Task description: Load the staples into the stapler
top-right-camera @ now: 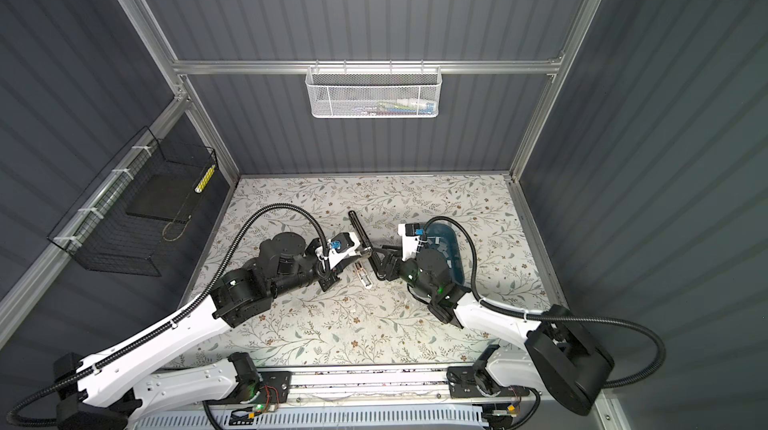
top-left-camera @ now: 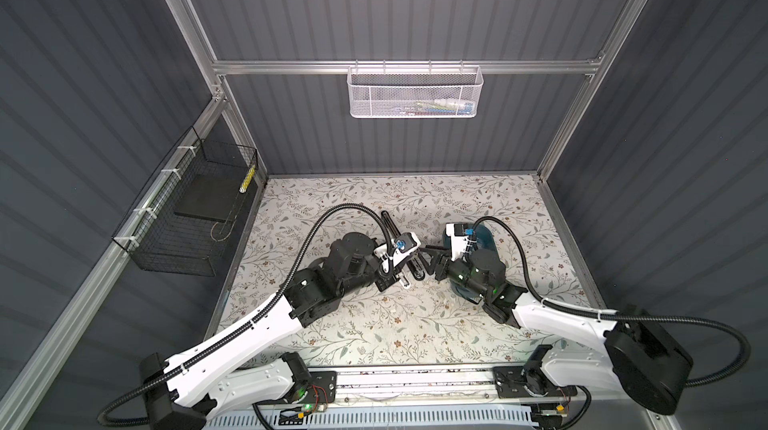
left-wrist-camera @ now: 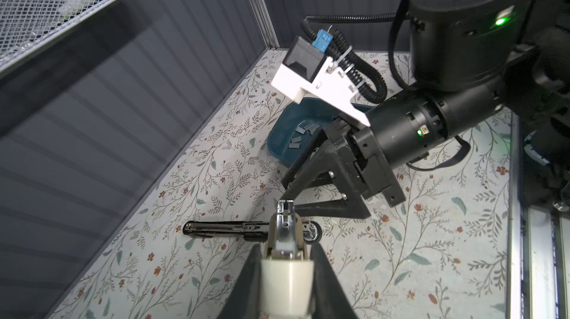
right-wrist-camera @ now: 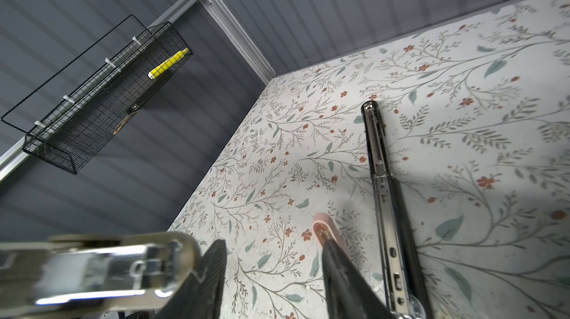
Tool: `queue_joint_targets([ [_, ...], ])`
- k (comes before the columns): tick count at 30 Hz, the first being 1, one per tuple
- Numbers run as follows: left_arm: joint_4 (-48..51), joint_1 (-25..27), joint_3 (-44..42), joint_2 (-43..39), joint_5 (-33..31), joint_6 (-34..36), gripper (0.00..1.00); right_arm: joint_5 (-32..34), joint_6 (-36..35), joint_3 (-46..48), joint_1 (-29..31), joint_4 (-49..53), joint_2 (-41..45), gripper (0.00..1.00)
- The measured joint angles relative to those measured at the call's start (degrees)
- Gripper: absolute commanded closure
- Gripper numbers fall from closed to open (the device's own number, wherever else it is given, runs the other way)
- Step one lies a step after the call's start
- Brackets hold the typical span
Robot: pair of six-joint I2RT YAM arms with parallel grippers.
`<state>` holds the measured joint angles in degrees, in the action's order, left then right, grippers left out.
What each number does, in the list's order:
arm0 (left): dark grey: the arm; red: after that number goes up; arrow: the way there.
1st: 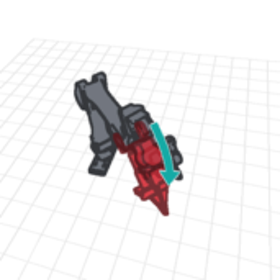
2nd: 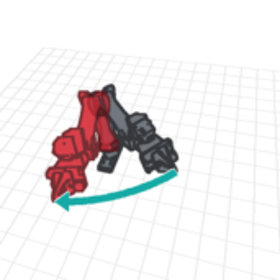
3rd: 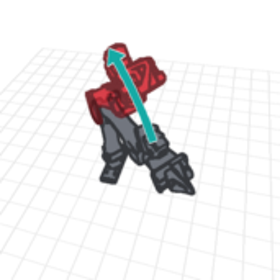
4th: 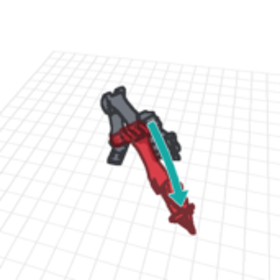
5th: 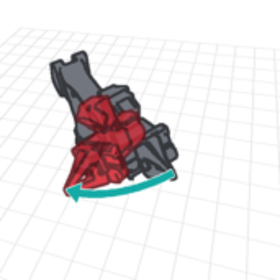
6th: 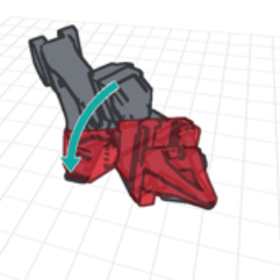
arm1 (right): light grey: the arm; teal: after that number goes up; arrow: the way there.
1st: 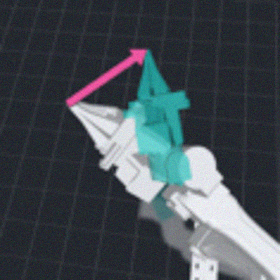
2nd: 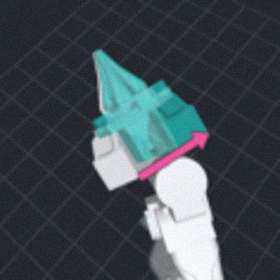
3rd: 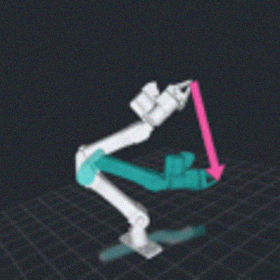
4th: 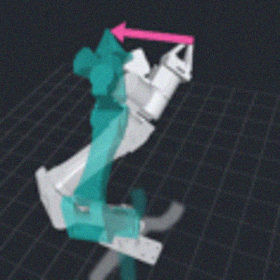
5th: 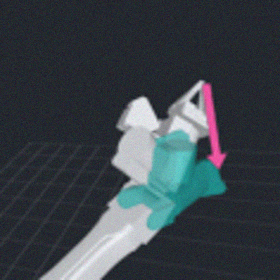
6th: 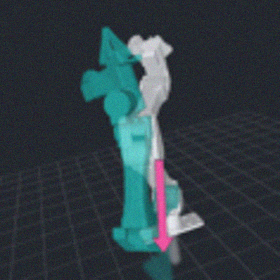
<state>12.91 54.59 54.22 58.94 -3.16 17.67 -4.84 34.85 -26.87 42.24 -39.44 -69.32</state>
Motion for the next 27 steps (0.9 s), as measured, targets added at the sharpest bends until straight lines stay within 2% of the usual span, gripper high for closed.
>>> queue_joint_targets([
  [6,-13.6,-2.4,-13.5,1.4,0.5,-4.0,1.00,4.6,-3.5,2.0,0.0,5.5,8.0,0.41],
  [11,-23.0,-7.9,-19.3,3.5,3.5,-4.9,1.00,6.8,-6.5,3.0,0.0,8.7,11.6,0.39],
  [14,-26.3,-10.3,-21.5,3.6,6.2,-4.6,1.00,6.7,-8.0,3.0,0.0,9.7,12.0,0.43],
  [21,-29.8,-10.5,-22.9,2.7,14.6,-1.7,1.00,1.2,-11.7,2.8,0.7,9.5,10.8,0.48],
  [27,-34.8,-10.5,-28.8,-2.6,16.3,-1.8,1.00,-3.5,-14.7,0.9,2.6,9.6,7.9,0.48],
])
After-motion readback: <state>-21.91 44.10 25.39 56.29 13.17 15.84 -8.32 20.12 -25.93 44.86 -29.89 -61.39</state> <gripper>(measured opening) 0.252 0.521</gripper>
